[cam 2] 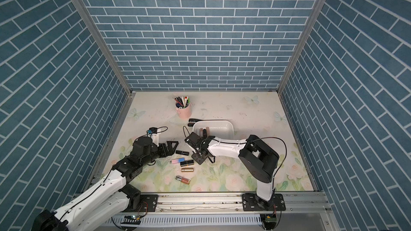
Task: Put the lipstick into the storage box
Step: Pick up the lipstick at the center of the board, then place the lipstick in the storage box.
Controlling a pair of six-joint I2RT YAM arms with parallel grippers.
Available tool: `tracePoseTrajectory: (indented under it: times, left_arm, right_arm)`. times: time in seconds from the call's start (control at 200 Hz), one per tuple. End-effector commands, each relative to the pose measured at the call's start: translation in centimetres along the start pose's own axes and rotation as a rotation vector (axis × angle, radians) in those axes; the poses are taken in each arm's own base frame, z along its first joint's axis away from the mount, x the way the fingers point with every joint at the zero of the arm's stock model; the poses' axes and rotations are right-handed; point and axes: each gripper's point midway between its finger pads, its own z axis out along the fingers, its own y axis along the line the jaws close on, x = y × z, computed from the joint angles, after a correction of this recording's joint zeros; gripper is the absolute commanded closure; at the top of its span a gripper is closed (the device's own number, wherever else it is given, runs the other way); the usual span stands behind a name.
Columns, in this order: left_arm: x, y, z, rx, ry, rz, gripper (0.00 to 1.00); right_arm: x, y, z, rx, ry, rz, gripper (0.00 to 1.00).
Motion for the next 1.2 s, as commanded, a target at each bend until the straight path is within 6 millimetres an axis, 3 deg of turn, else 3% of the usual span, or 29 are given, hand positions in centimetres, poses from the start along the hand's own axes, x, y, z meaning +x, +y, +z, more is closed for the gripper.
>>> tracePoseTrajectory:
  times: [0.0,0.215,0.4,0.57,0.73,0.9,1.045,1.195]
  left_arm:
    - [-0.3,-0.6,-0.1,0.031,-0.015,0.008,0.0]
    - [-1.2,-2.0,-0.6,0.09,-0.044,0.015,0.0]
    - [-2.4,-3.5,-1.5,0.142,-0.07,0.05,0.0]
    - [-3.5,-5.2,-2.6,0.213,-0.113,0.091,0.0]
    - [-3.9,-7.0,-3.2,0.303,-0.134,0.128,0.0]
    - [-3.7,-8.3,-2.9,0.376,-0.11,0.15,0.0]
    - [-3.7,-8.7,-2.1,0.395,-0.091,0.15,0.0]
    - [-3.8,-9.3,-1.3,0.408,-0.071,0.151,0.0]
  right_arm:
    - [-0.9,-0.1,-1.9,0.01,-0.042,0.002,0.83]
    - [-2.7,0.4,-3.6,-0.024,-0.106,0.011,0.83]
    - [-5.3,1.2,-5.9,-0.108,-0.209,0.051,0.83]
    - [-7.5,0.5,-8.4,-0.186,-0.319,0.134,0.83]
    - [-8.8,-2.2,-10.9,-0.234,-0.424,0.266,0.83]
    - [-8.4,-7.0,-12.3,-0.205,-0.482,0.446,0.83]
    - [-7.0,-10.4,-11.9,-0.139,-0.484,0.571,0.83]
    - [-5.2,-12.5,-10.4,-0.125,-0.454,0.676,0.83]
